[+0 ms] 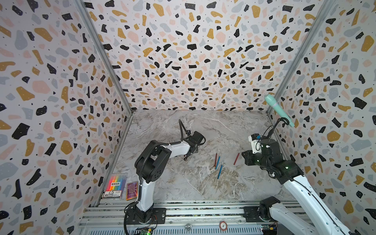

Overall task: Remove protective caps from carving knives
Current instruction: Place the carving knife at the center of the board.

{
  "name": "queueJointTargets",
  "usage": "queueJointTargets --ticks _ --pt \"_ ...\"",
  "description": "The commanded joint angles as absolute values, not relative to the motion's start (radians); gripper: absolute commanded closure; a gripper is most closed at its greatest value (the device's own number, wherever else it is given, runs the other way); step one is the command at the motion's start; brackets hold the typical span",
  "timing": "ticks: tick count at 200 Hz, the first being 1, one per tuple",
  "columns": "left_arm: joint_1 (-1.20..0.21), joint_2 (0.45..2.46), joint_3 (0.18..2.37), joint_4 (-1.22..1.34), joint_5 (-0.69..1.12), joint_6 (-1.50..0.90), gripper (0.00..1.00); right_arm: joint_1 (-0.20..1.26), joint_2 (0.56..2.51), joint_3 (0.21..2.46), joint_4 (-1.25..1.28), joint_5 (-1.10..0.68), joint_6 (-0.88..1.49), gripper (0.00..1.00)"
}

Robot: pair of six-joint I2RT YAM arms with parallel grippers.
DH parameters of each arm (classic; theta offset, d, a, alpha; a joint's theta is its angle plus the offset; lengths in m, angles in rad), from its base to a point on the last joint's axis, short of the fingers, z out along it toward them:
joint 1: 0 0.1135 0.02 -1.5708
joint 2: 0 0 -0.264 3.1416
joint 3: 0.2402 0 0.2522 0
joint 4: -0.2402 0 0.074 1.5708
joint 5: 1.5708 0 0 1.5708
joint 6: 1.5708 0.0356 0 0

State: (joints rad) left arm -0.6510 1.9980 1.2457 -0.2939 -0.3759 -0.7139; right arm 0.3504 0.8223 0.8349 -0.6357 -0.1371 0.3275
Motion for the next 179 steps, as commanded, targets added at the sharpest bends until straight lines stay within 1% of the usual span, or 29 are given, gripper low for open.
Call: queueJointTargets --ticks 1,78,131,179 --pt "-0.647 2.061 1.246 -0.352 -0.336 -0.694 1.00 0.356 0.807 0.836 -0.630 -0.125 0.329 1.00" --pt "-0.647 2.063 1.257 -0.372 -0.341 -0.687 1.00 0.356 0.802 0.834 -0.628 -0.127 0.331 1.00" --pt "-0.647 2.016 1.221 -0.374 -0.318 -0.686 1.00 0.356 0.801 0.834 -0.628 -0.127 0.330 1.00" --pt "-0.647 2.038 1.218 -0.405 -0.318 -0.679 1.00 0.356 0.804 0.836 -0.627 -0.129 0.333 1.00"
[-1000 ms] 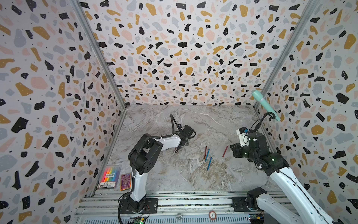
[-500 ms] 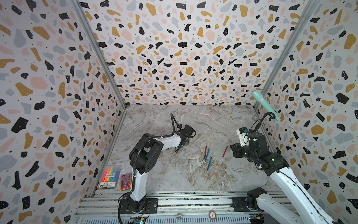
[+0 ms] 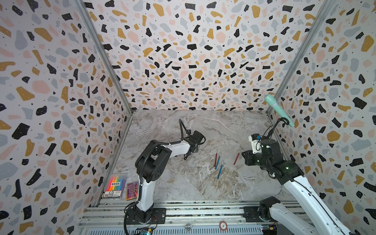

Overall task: Remove protective caps from carving knives
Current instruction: Place the carving knife at the center of the board.

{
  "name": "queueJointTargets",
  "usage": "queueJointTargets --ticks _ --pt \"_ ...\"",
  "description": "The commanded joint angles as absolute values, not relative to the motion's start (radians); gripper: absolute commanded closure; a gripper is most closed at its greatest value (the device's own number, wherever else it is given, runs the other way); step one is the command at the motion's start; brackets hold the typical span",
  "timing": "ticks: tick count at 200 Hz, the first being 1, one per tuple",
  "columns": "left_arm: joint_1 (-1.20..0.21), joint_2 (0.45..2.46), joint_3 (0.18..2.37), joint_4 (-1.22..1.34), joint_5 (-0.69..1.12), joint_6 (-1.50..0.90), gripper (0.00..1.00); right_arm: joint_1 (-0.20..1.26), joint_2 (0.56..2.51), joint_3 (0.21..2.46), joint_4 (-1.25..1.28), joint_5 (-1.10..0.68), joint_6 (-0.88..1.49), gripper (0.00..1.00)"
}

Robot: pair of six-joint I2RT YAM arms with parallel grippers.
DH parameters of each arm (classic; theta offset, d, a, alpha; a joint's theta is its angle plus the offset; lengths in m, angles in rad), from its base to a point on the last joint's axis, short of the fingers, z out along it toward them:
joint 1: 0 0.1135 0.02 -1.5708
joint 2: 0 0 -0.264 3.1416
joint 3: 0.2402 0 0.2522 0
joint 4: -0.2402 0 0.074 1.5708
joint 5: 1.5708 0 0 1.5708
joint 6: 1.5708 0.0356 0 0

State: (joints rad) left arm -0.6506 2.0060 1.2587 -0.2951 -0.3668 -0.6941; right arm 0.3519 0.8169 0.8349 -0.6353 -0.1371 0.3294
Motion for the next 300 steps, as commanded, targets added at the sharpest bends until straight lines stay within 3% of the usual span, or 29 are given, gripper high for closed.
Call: queueJointTargets --ticks 1,59,141,203,300 --pt "-0.647 2.038 1.218 -0.405 -0.317 -0.679 1.00 0.356 0.804 0.836 -0.626 -0.129 0.333 1.00" --pt "-0.647 2.049 1.196 -0.402 -0.310 -0.683 1.00 0.357 0.800 0.834 -0.626 -0.128 0.332 1.00" --pt "-0.647 2.048 1.187 -0.407 -0.307 -0.675 0.86 0.356 0.808 0.838 -0.624 -0.129 0.333 1.00" --pt "-0.647 2.043 1.196 -0.423 -0.310 -0.668 0.86 0.356 0.808 0.839 -0.624 -0.130 0.331 1.00" --pt "-0.647 1.986 1.358 -0.545 -0.355 -0.633 0.75 0.356 0.814 0.838 -0.623 -0.131 0.333 1.00"
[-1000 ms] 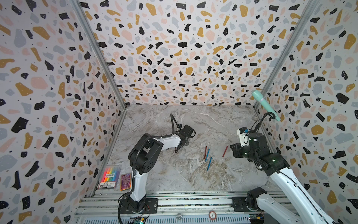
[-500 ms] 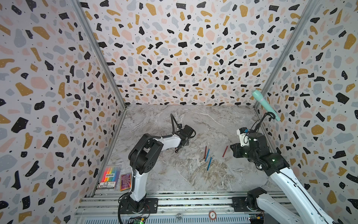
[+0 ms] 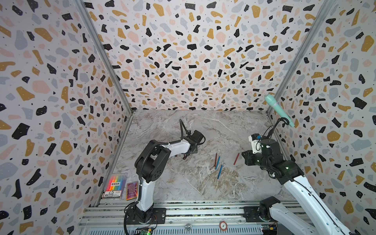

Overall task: Remove protective caps from carving knives
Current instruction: Place the carving knife at the center of the board.

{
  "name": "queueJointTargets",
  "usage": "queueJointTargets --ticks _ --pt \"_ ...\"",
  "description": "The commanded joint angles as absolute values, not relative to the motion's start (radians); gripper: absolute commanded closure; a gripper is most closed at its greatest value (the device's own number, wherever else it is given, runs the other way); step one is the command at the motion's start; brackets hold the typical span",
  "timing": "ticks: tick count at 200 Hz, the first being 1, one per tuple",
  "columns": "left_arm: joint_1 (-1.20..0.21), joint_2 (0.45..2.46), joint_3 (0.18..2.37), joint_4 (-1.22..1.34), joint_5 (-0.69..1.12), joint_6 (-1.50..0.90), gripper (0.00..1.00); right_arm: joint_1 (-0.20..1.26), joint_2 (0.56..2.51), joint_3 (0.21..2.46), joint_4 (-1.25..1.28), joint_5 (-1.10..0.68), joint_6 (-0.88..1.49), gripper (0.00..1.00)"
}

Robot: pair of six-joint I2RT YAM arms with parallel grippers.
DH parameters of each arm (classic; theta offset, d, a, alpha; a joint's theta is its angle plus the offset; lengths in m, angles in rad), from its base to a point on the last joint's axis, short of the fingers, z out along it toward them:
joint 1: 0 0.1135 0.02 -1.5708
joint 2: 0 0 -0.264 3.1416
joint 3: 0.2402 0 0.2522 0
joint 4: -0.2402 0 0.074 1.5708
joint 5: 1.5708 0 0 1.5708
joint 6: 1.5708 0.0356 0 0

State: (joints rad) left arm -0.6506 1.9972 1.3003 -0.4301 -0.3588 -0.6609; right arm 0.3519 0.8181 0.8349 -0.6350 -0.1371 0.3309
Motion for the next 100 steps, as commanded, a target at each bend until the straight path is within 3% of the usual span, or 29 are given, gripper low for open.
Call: queueJointTargets --ticks 1,70,88,100 --pt "-0.647 1.985 1.359 -0.546 -0.356 -0.633 0.75 0.356 0.813 0.839 -0.624 -0.131 0.333 1.00" --pt "-0.647 1.913 1.579 -0.656 -0.305 -0.606 0.66 0.356 0.814 0.835 -0.623 -0.129 0.333 1.00" --pt "-0.646 1.869 1.643 -0.674 -0.309 -0.579 0.58 0.356 0.820 0.837 -0.625 -0.128 0.333 1.00" --pt "-0.645 1.839 1.680 -0.681 -0.327 -0.552 0.46 0.356 0.829 0.839 -0.630 -0.126 0.332 1.00"
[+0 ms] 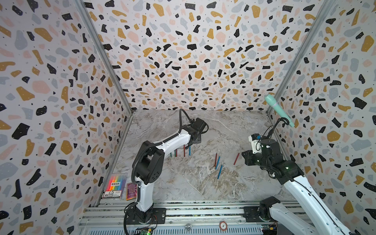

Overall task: Remove protective caps from carving knives
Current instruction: Place the carving knife at the center of the board, then place the protective sleeve at the center of the board.

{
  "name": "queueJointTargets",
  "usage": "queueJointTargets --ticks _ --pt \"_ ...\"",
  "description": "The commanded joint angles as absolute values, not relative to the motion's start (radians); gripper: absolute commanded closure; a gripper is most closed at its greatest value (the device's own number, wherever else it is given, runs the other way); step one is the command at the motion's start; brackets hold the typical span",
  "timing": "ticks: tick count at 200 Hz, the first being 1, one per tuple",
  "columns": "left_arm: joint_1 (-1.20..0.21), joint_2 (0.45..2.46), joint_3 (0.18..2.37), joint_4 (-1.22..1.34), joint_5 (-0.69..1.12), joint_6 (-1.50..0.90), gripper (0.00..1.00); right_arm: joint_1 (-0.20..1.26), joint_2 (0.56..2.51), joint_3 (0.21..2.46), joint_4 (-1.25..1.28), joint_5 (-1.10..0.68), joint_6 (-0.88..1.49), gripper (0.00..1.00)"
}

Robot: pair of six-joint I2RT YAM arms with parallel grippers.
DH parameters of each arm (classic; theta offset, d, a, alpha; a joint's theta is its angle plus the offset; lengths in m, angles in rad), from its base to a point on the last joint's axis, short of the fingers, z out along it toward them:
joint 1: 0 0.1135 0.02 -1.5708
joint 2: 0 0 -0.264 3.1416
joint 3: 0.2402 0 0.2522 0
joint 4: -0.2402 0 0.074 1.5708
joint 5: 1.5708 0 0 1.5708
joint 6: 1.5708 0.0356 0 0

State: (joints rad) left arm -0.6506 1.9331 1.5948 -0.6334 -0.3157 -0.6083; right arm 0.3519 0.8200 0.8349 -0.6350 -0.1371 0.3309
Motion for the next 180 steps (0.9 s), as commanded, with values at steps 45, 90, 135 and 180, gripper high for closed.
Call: queueJointTargets --ticks 45,90,135,180 --pt "-0.628 1.713 1.726 -0.691 -0.399 -0.408 0.16 0.356 0.906 0.875 -0.672 -0.108 0.341 1.00" --pt "-0.627 1.424 1.348 -0.455 -0.445 -0.398 0.01 0.361 1.025 0.920 -0.682 -0.121 0.378 1.00" --pt "-0.627 1.218 1.025 -0.317 -0.553 -0.407 0.00 0.365 1.163 1.013 -0.699 -0.089 0.352 1.00" --pt "-0.627 1.084 0.870 -0.273 -0.632 -0.377 0.00 0.386 1.310 1.069 -0.701 -0.039 0.358 1.00"
